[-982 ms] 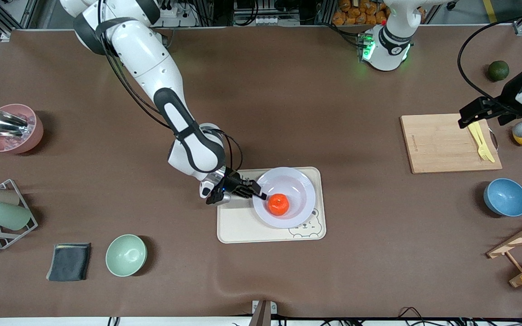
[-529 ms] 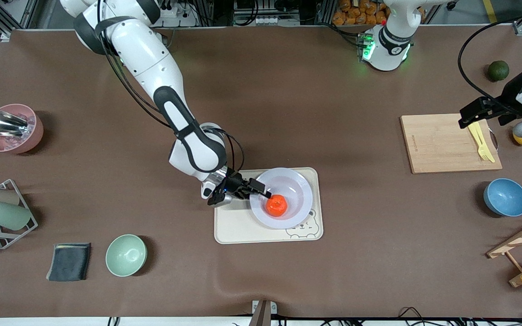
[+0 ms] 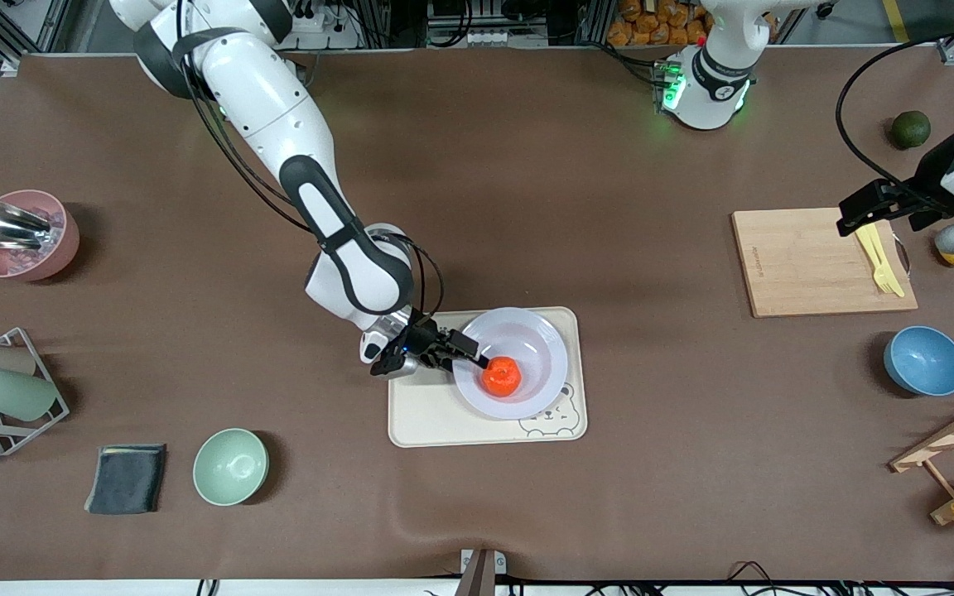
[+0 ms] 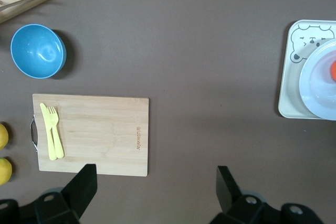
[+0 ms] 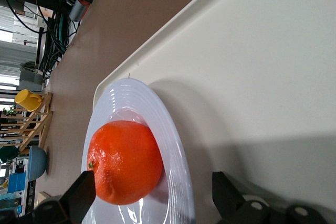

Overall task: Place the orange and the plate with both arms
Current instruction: 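Adjust the plate on the tray with the right gripper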

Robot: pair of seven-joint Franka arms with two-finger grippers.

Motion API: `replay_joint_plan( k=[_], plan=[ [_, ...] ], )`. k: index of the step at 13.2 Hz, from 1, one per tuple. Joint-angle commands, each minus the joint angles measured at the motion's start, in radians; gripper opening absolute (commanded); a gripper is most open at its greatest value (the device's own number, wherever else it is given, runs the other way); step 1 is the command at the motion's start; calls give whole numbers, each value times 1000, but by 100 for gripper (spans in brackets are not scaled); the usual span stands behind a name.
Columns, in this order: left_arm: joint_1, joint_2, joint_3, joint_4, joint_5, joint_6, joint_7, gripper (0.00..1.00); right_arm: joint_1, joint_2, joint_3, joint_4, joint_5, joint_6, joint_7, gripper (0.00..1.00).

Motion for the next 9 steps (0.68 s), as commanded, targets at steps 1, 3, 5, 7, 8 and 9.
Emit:
replay_joint_plan(
  k=[1, 3, 5, 7, 8, 9],
  plan=[
    [9, 12, -6, 12, -22, 0, 23, 100, 11, -29, -7, -18, 16, 34, 5, 100],
    [9, 17, -6, 14, -22, 0, 23, 100, 5, -52, -7, -38, 15, 34, 18, 100],
    [9, 18, -6, 15, -22, 0, 23, 100, 1, -74, -9, -58, 11, 34, 18, 100],
    [9, 31, -6, 15, -22, 4, 23, 100, -4, -94, -9, -77, 5, 35, 18, 100],
    [9, 32, -6, 17, -23, 4, 23, 100, -6, -103, -9, -86, 2, 34, 18, 100],
    [9, 32, -6, 17, -23, 6, 23, 100, -6, -106, -10, -89, 1, 34, 16, 100]
  ],
)
